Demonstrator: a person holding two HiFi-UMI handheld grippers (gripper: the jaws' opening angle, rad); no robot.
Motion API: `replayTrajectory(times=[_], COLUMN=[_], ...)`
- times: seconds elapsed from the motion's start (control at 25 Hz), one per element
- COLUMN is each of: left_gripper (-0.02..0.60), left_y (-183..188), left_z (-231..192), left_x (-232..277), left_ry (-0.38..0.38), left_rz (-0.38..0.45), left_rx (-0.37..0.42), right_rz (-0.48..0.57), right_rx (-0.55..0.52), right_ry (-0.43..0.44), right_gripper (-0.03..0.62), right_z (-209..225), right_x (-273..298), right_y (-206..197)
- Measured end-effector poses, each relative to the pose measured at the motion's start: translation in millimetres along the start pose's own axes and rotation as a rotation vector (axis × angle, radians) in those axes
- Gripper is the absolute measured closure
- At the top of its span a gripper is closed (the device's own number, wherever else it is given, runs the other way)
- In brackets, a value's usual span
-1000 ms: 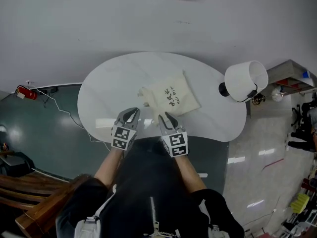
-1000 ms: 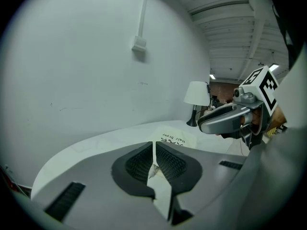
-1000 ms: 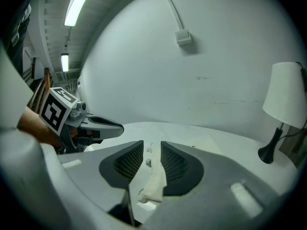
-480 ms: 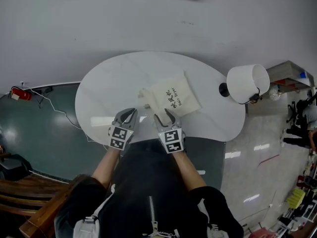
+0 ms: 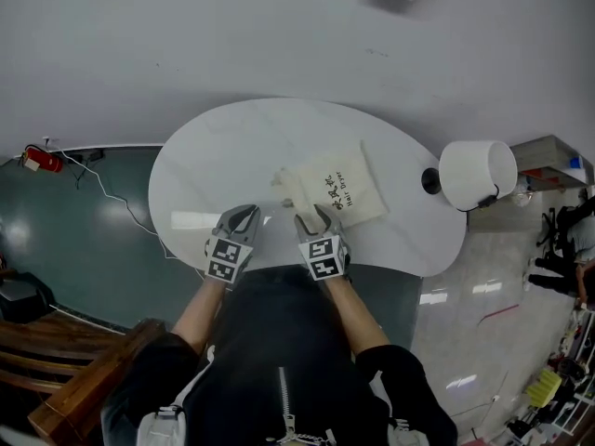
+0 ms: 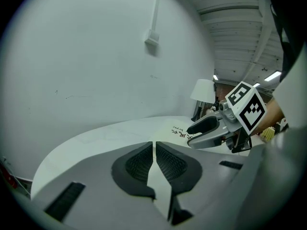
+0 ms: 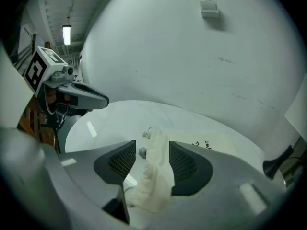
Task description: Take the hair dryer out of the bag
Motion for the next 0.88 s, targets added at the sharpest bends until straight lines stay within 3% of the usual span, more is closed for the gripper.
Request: replayTrajectory(times=[0.88], left_gripper=[0.555], left_y=[-17], left_z=[-29], left_x=[-13], left_ry=[0.071], left_rz=[-0.02], left_rx=[-0.07], right_rz=[-0.27], right_rx=[-0.22], right_ry=[-0.039], right_gripper=[0.318], right_z=[2], right_x=[70], right_y=[-51])
Point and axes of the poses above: the fingertips, and each gripper's own axes: x forward along the fingers, z to its right, y out of its top, the point moved 1 cm from there along -x, backward along the fingers, and after that the axes turned 2 degrees about -z, right-handed, at the moved point
